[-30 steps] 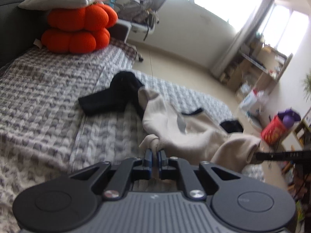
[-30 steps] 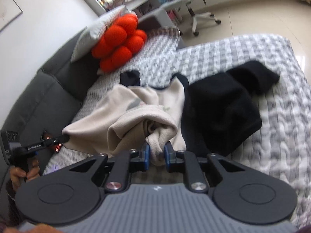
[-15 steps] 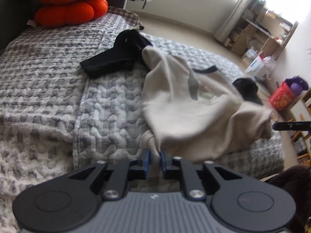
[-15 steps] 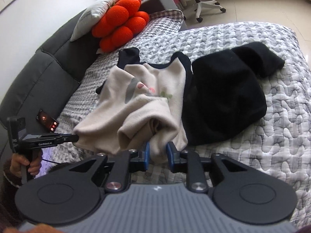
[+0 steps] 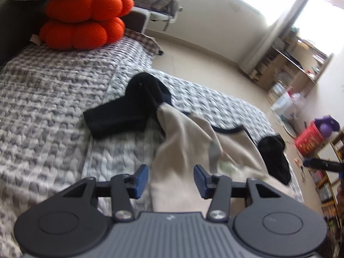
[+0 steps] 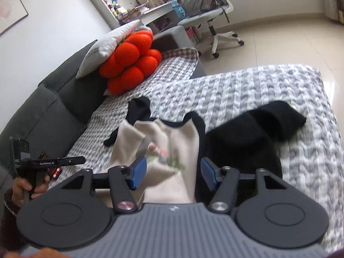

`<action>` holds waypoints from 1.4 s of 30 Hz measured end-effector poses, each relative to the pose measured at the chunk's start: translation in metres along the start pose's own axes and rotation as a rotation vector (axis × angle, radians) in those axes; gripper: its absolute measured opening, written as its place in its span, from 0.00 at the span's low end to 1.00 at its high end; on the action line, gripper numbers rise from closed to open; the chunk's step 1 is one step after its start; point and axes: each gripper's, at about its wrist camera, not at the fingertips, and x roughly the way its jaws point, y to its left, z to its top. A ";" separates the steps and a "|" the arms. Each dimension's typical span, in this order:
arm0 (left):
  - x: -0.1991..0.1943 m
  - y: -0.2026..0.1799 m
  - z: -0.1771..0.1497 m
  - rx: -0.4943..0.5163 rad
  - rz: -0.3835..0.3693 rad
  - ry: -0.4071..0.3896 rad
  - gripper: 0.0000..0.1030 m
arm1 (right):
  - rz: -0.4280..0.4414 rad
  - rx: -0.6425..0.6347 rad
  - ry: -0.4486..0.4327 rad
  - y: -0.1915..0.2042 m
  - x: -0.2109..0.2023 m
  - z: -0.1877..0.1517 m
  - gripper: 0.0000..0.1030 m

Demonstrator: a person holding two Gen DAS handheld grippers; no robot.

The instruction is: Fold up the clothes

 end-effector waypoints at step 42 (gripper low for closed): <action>0.107 0.024 0.107 -0.245 0.286 -0.288 0.08 | -0.111 -0.132 -0.004 -0.024 0.141 0.033 0.09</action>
